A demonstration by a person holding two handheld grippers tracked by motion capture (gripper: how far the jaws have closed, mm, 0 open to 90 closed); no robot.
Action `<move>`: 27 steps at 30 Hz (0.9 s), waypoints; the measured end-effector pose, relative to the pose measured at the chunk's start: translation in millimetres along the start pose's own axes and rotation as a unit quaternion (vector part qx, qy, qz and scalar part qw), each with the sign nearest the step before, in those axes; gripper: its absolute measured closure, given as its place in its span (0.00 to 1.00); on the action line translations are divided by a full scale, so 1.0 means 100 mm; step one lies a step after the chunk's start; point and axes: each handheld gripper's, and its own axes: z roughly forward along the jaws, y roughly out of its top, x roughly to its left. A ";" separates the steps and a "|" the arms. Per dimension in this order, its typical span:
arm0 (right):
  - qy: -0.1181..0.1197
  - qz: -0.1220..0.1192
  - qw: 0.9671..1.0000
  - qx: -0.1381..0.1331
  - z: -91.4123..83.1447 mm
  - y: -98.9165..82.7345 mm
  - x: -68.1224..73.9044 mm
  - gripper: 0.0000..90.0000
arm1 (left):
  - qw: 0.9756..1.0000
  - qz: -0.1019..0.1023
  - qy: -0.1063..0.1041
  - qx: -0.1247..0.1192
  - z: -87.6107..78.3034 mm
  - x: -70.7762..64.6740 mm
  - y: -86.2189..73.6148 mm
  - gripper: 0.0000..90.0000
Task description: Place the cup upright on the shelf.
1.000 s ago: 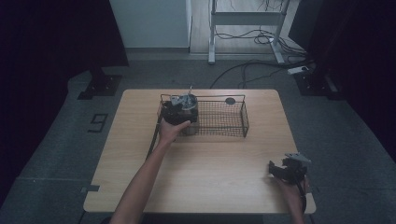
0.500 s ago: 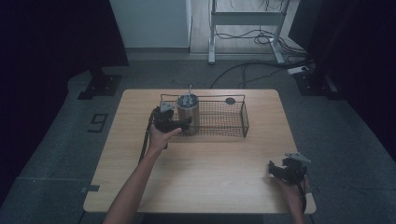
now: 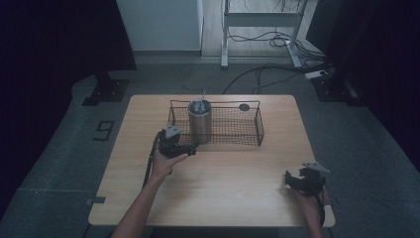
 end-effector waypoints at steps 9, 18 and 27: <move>0.000 0.000 1.000 0.000 0.00 0.00 0.00 0.14 | 1.000 -0.004 -0.021 -0.002 -0.19 -0.07 -0.27 0.09; 0.000 0.000 1.000 0.000 0.00 0.00 0.00 0.14 | 0.998 -0.022 -0.047 0.030 -0.31 -0.07 -0.69 0.10; 0.000 0.001 1.000 0.000 0.00 0.00 0.00 0.14 | 0.997 -0.019 -0.035 0.064 -0.26 -0.11 -0.85 0.16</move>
